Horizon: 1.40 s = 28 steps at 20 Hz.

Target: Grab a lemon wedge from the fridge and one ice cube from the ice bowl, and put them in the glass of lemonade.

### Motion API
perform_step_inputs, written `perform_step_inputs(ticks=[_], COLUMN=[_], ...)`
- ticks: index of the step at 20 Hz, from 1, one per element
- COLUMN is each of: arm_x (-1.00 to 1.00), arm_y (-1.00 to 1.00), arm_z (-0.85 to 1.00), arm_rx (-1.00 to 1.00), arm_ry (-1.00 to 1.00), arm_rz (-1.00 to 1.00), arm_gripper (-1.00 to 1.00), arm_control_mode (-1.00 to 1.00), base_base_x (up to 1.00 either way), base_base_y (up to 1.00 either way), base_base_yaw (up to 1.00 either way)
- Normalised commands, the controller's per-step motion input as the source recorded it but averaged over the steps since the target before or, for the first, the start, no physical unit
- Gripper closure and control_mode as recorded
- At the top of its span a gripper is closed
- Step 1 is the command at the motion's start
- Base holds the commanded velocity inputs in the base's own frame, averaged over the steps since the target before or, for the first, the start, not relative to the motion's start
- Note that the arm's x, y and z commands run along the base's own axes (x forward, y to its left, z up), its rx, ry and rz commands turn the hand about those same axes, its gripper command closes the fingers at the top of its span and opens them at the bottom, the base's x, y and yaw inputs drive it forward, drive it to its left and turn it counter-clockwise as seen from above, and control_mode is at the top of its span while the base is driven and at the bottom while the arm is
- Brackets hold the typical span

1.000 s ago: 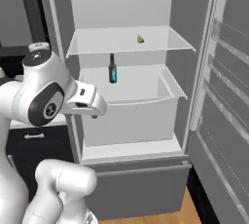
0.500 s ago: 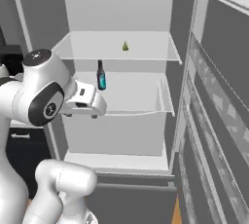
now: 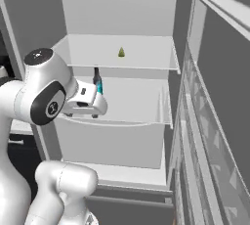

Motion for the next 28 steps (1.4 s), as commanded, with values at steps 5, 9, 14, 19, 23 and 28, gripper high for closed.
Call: perform_step_inputs(ticks=[5, 9, 14, 19, 23, 28], arm_x=[0.00, 0.00, 0.00, -0.15, -0.08, 0.08], arm_y=[0.00, 0.00, 0.00, -0.01, 0.11, 0.25], arm_z=[0.00, 0.00, 0.00, 0.15, 0.45, 0.66], arm_rx=[0.00, 0.00, 0.00, 0.03, 0.08, 0.11], arm_ry=[0.00, 0.00, 0.00, -0.17, -0.30, -0.23], arm_rz=[0.00, 0.00, 0.00, 0.00, 0.00, 0.00], arm_gripper=[-1.00, -1.00, -1.00, -1.00, -1.00, -1.00], arm_control_mode=[1.00, 1.00, 1.00, -1.00, -1.00, -1.00], base_base_x=[0.40, 0.39, 0.23, 0.00, 0.00, 0.00], base_base_y=[-0.26, -0.46, -0.47, 0.00, 0.00, 0.00], base_base_yaw=[0.15, 0.14, 0.04, 0.00, 0.00, 0.00])
